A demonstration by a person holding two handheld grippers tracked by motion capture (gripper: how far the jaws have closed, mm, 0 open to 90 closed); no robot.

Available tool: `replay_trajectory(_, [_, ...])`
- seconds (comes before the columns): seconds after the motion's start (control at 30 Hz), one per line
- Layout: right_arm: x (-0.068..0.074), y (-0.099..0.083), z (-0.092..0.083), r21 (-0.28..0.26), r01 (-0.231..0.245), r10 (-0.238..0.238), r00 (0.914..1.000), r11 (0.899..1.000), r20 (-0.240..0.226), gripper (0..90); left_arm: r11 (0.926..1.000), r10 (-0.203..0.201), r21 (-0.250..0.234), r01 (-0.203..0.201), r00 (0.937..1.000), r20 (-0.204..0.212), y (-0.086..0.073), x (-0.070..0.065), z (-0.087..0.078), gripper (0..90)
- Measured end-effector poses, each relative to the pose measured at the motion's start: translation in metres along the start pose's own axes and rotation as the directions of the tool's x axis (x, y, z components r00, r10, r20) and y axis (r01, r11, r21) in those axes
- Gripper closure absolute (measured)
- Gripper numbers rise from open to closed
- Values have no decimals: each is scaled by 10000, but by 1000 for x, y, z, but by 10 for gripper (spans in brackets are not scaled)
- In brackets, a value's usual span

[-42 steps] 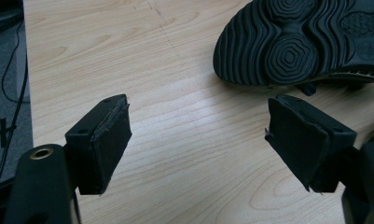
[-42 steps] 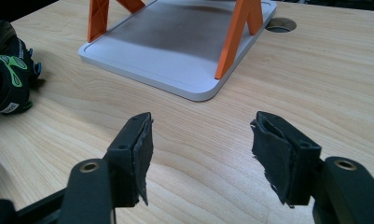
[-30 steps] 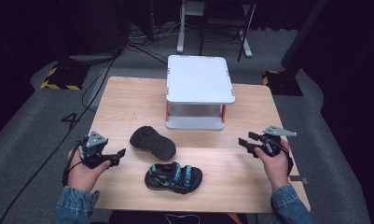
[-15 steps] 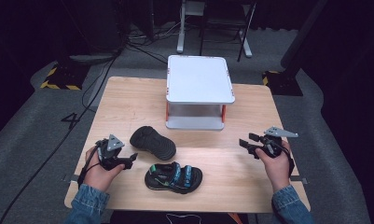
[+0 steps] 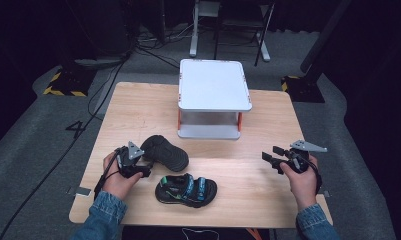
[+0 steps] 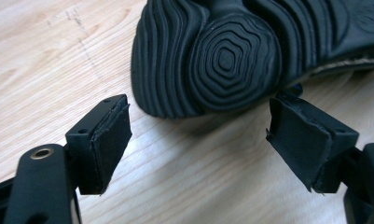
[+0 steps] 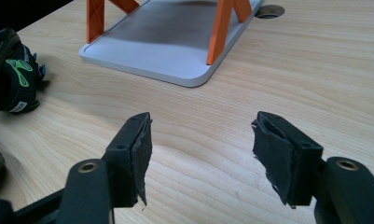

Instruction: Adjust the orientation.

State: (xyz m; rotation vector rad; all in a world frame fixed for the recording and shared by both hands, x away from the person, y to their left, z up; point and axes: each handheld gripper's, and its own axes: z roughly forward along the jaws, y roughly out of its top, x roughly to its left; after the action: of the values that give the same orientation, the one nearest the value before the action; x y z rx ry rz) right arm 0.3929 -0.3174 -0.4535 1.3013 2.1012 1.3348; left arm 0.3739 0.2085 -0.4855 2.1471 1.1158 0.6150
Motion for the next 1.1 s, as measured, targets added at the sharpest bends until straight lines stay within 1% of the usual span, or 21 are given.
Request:
replay_trajectory(0.07, [-1,-2,-2,-21,-52,52,10000,10000,56,374,10000,39,-42,-39,10000,-41,2,-1,5,215])
replay_trajectory(0.2, [-3,-5,-9,-21,-117,117,9998,9999,161,372,10000,-51,-71,51,10000,5,4,-1,12,203])
replay_trajectory(0.27, [-4,-7,-12,-47,-177,178,9996,9998,222,371,10000,-85,-40,85,10000,-16,6,-2,12,203])
replay_trajectory(0.33, [-6,-8,-16,-96,-271,273,9993,9996,272,370,9999,-82,-144,80,9999,-81,7,-1,11,223])
replay_trajectory(0.43, [-8,-9,-20,-171,-322,327,9989,9993,323,370,9993,106,-349,-108,9999,-66,12,-1,5,287])
replay_trajectory(0.47, [-9,-10,-21,-188,-339,346,9988,9992,357,369,9988,103,-479,-107,9999,-82,13,-1,4,328])
replay_trajectory(0.5, [-9,-10,-22,-195,-356,362,9988,9992,344,369,9979,101,-634,-106,9999,-77,16,0,3,344])
replay_trajectory(0.53, [-9,-11,-22,-196,-382,388,9986,9991,354,369,9949,-1,-1006,12,9999,116,19,0,3,379])
replay_trajectory(0.57, [-9,-12,-23,-156,-395,400,9986,9991,345,369,9937,25,-1118,-4,9998,178,22,1,3,430])
replay_trajectory(0.6, [-9,-12,-23,-150,-390,395,9986,9991,360,369,9912,-66,-1319,99,9997,256,24,2,4,443])
replay_trajectory(0.67, [-9,-14,-23,-119,-405,409,9985,9991,364,369,9908,-2,-1354,32,9997,226,29,4,5,504])
replay_trajectory(0.7, [-9,-15,-24,-104,-397,401,9985,9992,380,369,9904,-42,-1379,79,9996,273,33,4,7,527])
replay_trajectory(0.73, [-9,-16,-25,-83,-423,426,9983,9991,390,368,9899,-35,-1419,68,9997,241,35,5,8,532])
replay_trajectory(0.77, [-8,-16,-26,-108,-475,479,9980,9988,411,369,9866,-61,-1628,94,9998,207,38,5,11,534])
replay_trajectory(0.8, [-8,-18,-29,-113,-477,482,9978,9988,449,368,9854,-74,-1697,103,9998,176,40,6,13,542])
replay_trajectory(0.87, [-9,-20,-33,-154,-517,525,9973,9985,514,368,9858,102,-1676,-79,9999,130,44,6,17,557])
replay_trajectory(0.93, [-9,-23,-38,-172,-591,600,9965,9981,590,367,9861,188,-1653,-166,9998,118,49,6,22,556])
replay_trajectory(0.97, [-9,-24,-40,-167,-616,625,9961,9980,615,367,9841,209,-1766,-187,9997,105,51,6,25,550])
replay_trajectory(1.0, [-10,-27,-43,-165,-650,659,9956,9978,660,367,9799,125,-1992,-87,9998,178,52,6,27,544])
replay_trajectory(1.07, [-10,-30,-48,-162,-727,737,9944,9972,751,366,9802,34,-1978,22,9996,280,54,9,29,530])
replay_trajectory(1.1, [-11,-32,-50,-161,-779,790,9938,9968,782,366,9806,-101,-1954,173,9992,381,56,10,29,528])
